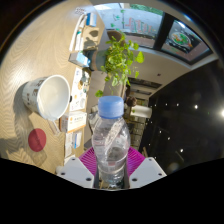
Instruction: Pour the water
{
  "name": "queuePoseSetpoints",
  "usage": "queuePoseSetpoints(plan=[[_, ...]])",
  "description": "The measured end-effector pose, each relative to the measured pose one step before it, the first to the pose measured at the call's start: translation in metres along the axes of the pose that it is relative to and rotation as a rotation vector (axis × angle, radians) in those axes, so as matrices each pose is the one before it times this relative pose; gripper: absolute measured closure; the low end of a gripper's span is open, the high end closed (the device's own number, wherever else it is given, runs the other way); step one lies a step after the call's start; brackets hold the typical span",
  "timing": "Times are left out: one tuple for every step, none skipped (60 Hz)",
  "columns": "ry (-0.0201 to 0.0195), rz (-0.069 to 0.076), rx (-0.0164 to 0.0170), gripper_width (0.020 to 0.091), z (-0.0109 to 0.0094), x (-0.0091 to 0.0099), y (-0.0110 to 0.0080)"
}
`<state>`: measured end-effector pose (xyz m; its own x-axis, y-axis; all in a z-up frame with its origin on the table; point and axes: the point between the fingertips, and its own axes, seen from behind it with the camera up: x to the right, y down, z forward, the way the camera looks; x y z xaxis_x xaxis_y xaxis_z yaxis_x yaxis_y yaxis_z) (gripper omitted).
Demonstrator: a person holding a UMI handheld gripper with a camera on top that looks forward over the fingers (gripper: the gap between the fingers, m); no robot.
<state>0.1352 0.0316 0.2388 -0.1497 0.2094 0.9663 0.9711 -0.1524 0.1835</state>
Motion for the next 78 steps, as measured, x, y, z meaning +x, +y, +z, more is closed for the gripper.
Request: queuePoseSetpoints(plan=[[-0.00468,0.0485,-0.00154,0.0765,-0.00171,0.00318,0.00216],[-0.00449,0.0521,-0.00099,0.0766,-0.00184,0.0036,0.00213],[0.00333,0.0549,-0.00254,0.0764,-0.00288,0.00333,0.00053],[-0.00653,0.06,0.00235,0.0764,-0.00215,0.00336,0.00132],[-0.00814,0.0581,0.00217,0.0762,-0.00185,0.00273,0.00103],[-0.00844,0.0546,0.00125,0.0762,-0.00176,0.00255,0.0012],[-0.01064,0.053,0.00313,0.0762,-0.00091,0.00379,0.00155],[-0.00575,0.0556,0.00246,0.0762,-0.00162,0.00293,0.00074],[-0.00523,0.0589,0.00654,0.0762,-0.00154,0.00284,-0.00046],[-0.00687,0.0599,0.00987,0.0764,-0.00176,0.00212,-0.00112],[-0.00899,0.0566,0.00882,0.0763,-0.00132,0.00134,-0.00064],[-0.01036,0.0525,0.00599,0.0764,-0.00098,0.00053,0.00016],[-0.01153,0.0491,0.00505,0.0763,-0.00097,0.00032,0.00058],[-0.00304,0.0469,0.00095,0.0764,-0.00222,-0.00206,-0.00072],[-0.01491,0.0479,0.00348,0.0765,0.00128,0.00086,0.00255],[-0.01034,0.0459,0.00013,0.0764,-0.00029,0.00023,0.00265],[-0.01374,0.0452,0.00016,0.0764,0.0,-0.00069,0.00255],[-0.01642,0.0441,0.00233,0.0764,0.00025,-0.00162,0.00218],[-0.01967,0.0448,0.00366,0.0764,0.00074,-0.00244,0.00225],[-0.02003,0.044,0.00262,0.0764,0.00108,-0.00279,0.00285],[-0.01922,0.0422,-0.00093,0.0764,0.00131,-0.00292,0.00384],[-0.01868,0.0404,-0.00206,0.0764,0.00115,-0.00253,0.00448],[-0.01141,0.0392,-0.0025,0.0762,0.00366,-0.00954,0.00442],[-0.02285,0.037,-0.00189,0.0761,0.00121,0.00155,0.00479],[-0.0184,0.0367,-0.00154,0.0761,0.00199,-0.00185,0.0045],[-0.01709,0.0358,-0.00081,0.0761,0.00195,-0.00153,0.00468],[-0.01647,0.0334,-0.0014,0.0761,0.00238,-0.0013,0.00479],[-0.01526,0.0313,-0.00258,0.0761,0.00223,-0.00125,0.00504],[-0.01255,0.0299,-0.0028,0.0762,0.00203,-0.00062,0.00539],[-0.00939,0.0272,-0.00188,0.0761,0.00204,-0.00045,0.00516],[-0.006,0.0253,-0.00245,0.0761,0.00675,-0.00653,0.00714],[-0.01073,0.0222,-0.00286,0.0761,0.00199,-0.00053,0.00564],[-0.01163,0.0224,-0.00441,0.0761,0.00208,-0.00071,0.00517],[-0.01097,0.0204,-0.00468,0.0761,0.00253,-0.00072,0.00525],[-0.01037,0.0184,-0.00535,0.0761,0.0021,-0.00022,0.00549],[-0.00863,0.0168,-0.00601,0.0761,0.00209,-0.00011,0.00562],[-0.00722,0.0162,-0.00623,0.0762,0.00217,0.00022,0.00565],[-0.00705,0.0149,-0.00552,0.0762,0.00223,0.00013,0.00533],[-0.00602,0.0132,-0.00401,0.0762,0.00569,-0.00277,0.00616],[-0.00747,0.0112,-0.00542,0.0761,0.00132,0.00075,0.00379],[-0.00542,0.0103,-0.00517,0.0761,0.00224,0.00048,0.0039],[-0.00495,0.0102,-0.00464,0.0761,0.00199,0.00103,0.00443],[-0.00447,0.0086,-0.005,0.0761,0.00183,0.00063,0.00439],[-0.00336,0.0063,-0.00486,0.076,0.00193,0.00075,0.00415],[-0.00261,0.0055,-0.00344,0.0752,0.00172,0.00087,0.00386],[-0.00285,0.0061,-0.00192,0.0752,0.00155,0.00089,0.00312],[-0.00471,0.0057,-0.0021,0.0753,0.00176,0.0002,0.00331],[-0.00803,0.0049,-0.00441,0.0753,0.00111,0.00168,0.00243],[-0.00669,0.0035,-0.00184,0.0753,0.00202,-0.00005,0.00402],[-0.0026,0.0038,-0.0006,0.0753,0.00377,-0.00071,0.00434],[-0.00133,0.0037,-0.00265,0.0753,0.00172,0.00112,0.00328],[0.00032,0.003,-0.0037,0.0753,0.00165,0.00131,0.00356],[0.00051,0.0013,-0.00443,0.0753,0.00183,0.00122,0.00357],[-0.00136,0.0006,-0.00622,0.0746,0.0008,0.00268,0.00348],[0.00119,0.0019,-0.00431,0.0741,-0.00025,0.00077,0.00407],[0.00092,0.0016,-0.00527,0.0741,0.00157,0.00091,0.00383],[0.00106,0.0018,-0.00719,0.0733,0.00114,0.00072,0.00457],[-0.00419,0.0035,0.02582,0.073,-0.00079,-0.00071,-0.0047],[-0.00401,0.0015,0.01367,0.0729,0.00034,-0.00013,-0.0011],[0.00014,-0.0004,-0.00715,0.0724,0.00052,0.00109,0.00322],[-0.00298,0.0018,0.00391,0.0717,-0.00047,-0.00035,-0.00015],[-0.0027,0.0022,0.0063,0.0705,0.00079,0.00149,-0.00128],[0.00171,0.0003,-0.00338,0.0694,-0.00086,0.00024,0.00207],[-0.00119,0.0033,0.00256,0.0681,-0.00075,-0.00002,-0.00119],[-0.00005,0.0021,0.00293,0.0672,-0.00036,-0.0005,0.00018],[0.00144,0.0,-0.00033,0.0663,-0.00071,0.00022,0.00052],[-0.00023,-0.0005,0.00228,0.0652,-0.00057,-0.00017,-0.00021],[-0.00008,-0.002,0.00082,0.0635,-0.00057,-0.00031,0.00009],[0.00155,-0.0027,-0.00134,0.0619,-0.00057,0.00005,0.00037],[0.00219,-0.0013,-0.00162,0.0599,0.00061,-0.00063,0.0012],[0.00157,-0.0014,-0.00383,0.0586,-0.00063,0.00007,0.00013],[0.0022,-0.0007,-0.00506,0.0574,-0.0006,0.00022,0.00034],[0.00385,-0.0001,-0.00515,0.0559,-0.00077,0.0005,0.00068],[0.00562,0.0009,-0.00557,0.0543,-0.00097,0.00093,0.00076],[0.00814,0.0023,-0.00906,0.0524,-0.00129,0.00087,0.00227],[0.00864,0.0041,-0.00918,0.05,-0.00101,0.00124,0.00135],[0.00882,0.0051,-0.00847,0.0473,-0.00101,0.00112,0.00117],[0.00744,0.0042,-0.00768,0.0447,-0.00135,0.00086,0.00099]])
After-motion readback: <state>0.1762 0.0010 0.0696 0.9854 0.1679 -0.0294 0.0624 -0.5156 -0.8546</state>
